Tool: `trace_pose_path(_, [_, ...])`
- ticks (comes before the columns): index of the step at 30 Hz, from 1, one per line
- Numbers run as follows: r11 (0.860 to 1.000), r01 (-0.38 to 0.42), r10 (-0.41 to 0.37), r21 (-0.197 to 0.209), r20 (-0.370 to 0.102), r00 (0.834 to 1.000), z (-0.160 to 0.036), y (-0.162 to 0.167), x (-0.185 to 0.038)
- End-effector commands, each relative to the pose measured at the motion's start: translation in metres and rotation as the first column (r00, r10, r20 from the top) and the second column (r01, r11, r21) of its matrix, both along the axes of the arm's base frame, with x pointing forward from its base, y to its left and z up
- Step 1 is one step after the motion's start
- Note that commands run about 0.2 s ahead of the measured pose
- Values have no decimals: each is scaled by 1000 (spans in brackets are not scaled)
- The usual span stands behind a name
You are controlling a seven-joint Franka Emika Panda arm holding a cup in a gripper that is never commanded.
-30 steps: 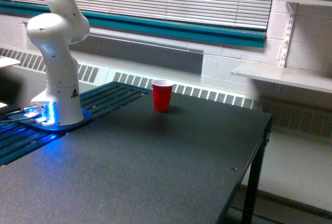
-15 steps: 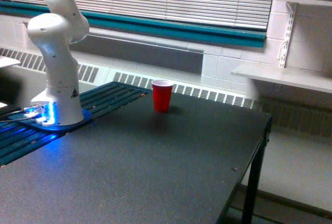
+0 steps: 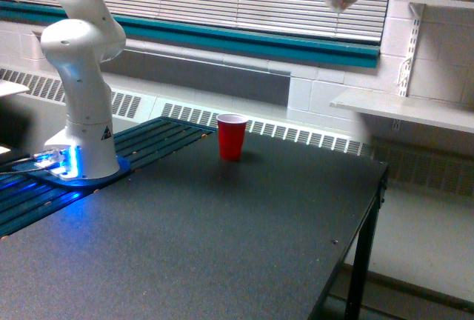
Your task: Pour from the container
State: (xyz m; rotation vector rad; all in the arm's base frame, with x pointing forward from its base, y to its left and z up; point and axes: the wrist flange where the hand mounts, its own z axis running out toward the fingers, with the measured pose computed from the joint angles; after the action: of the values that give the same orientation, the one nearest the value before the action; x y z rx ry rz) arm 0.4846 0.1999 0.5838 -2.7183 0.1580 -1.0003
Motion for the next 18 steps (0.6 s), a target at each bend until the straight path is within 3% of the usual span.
trace_pose_path(1, [996, -72, 72, -51, 2, 997, -15, 7, -27])
trace_pose_path(10, [992, -107, 105, -65, -33, 994, -46, 11, -63])
trace_pose_path(18, [985, -158, 151, -74, -93, 984, -85, 22, -97])
